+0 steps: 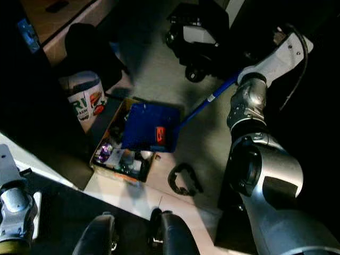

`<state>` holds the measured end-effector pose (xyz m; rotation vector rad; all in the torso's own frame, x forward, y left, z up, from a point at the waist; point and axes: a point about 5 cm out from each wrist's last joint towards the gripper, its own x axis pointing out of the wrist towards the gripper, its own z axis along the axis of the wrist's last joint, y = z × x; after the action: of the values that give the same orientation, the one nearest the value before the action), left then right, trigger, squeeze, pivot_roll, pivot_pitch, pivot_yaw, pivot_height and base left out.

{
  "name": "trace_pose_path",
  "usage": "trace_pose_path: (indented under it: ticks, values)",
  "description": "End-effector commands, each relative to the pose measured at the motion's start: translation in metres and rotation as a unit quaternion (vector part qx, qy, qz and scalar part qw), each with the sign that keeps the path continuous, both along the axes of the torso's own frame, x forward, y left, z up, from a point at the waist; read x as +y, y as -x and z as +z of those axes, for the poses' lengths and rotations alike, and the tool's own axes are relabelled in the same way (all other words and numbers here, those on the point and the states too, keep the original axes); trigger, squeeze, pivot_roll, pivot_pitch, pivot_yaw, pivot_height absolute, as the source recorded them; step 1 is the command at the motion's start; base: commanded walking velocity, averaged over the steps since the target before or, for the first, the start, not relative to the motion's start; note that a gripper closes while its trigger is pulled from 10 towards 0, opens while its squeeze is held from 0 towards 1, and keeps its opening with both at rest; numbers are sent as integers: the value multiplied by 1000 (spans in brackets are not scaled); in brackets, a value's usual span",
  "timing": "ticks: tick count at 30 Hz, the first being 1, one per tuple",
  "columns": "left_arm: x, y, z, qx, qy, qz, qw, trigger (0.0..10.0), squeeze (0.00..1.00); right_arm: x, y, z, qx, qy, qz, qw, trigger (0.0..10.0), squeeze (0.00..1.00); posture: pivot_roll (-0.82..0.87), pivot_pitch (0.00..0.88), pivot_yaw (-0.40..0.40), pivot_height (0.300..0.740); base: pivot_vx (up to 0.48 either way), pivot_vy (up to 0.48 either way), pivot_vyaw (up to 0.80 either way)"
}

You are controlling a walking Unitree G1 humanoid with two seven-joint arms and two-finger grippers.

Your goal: Sweep floor

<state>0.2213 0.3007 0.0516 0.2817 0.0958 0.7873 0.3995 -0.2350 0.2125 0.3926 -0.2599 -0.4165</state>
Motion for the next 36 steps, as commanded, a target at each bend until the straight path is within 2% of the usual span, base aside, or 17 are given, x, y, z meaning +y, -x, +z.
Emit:
trace_pose_path:
  ticks: [1, 8, 9, 11, 14, 15, 20, 24, 28, 30, 33, 36]
  values:
    - [-7, 6, -6, 0, 16, -9, 1000, 10000, 0, -6, -1, 13, -10, 6, -12, 1000, 10000, 0, 122, 177, -182, 740, 0, 0, 0]
    - [-10, 18, -10, -3, 21, -10, 1000, 10000, 0, 1, -5, 19, 8, 37, -14, 999, 10000, 0, 130, 197, -202, 740, 0, 0, 0]
    - [-9, 21, -8, -5, 15, -13, 1000, 10000, 0, 7, -7, 23, 18, 66, -24, 997, 10000, 0, 144, 222, -228, 740, 0, 0, 0]
    - [-8, 22, -7, -6, 13, -14, 1000, 10000, 0, 10, -8, 25, 22, 70, -26, 997, 10000, 0, 144, 222, -228, 740, 0, 0, 0]
    - [-2, 24, -1, -14, 3, -9, 1000, 10000, 0, 32, -14, 38, 21, 94, -25, 995, 10000, 0, 153, 226, -242, 740, 0, 0, 0]
    - [-2, 24, -1, -14, 3, -9, 1000, 10000, 0, 32, -14, 38, 21, 94, -25, 995, 10000, 0, 153, 226, -242, 740, 0, 0, 0]
    - [-1, 24, 1, -18, 2, -7, 1000, 10000, 0, 60, -18, 49, 12, 110, -13, 994, 10000, 0, 153, 223, -246, 740, 0, 0, 0]
    - [-1, 24, 1, -19, 1, -7, 1000, 10000, 0, 83, -20, 54, -1, 94, 17, 995, 10000, 0, 155, 224, -252, 740, 0, 0, 0]
    - [-1, 25, 1, -19, 1, -6, 1000, 10000, 0, 93, -20, 58, -10, 99, 24, 995, 10000, 0, 155, 224, -257, 740, 0, 0, 0]
    - [-1, 28, 1, -20, 1, -2, 1000, 10000, 0, 112, -18, 61, -29, 93, 38, 995, 10000, 0, 152, 221, -261, 740, 0, 0, 0]
    - [-1, 29, 0, -19, 1, -1, 1000, 10000, 0, 123, -17, 62, -39, 94, 46, 994, 10000, 0, 152, 220, -262, 740, 0, 0, 0]
    - [2, 31, 1, -20, -1, 4, 1000, 10000, 0, 142, -13, 65, -63, 104, 66, 990, 10000, 0, 148, 220, -265, 740, 0, 0, 0]
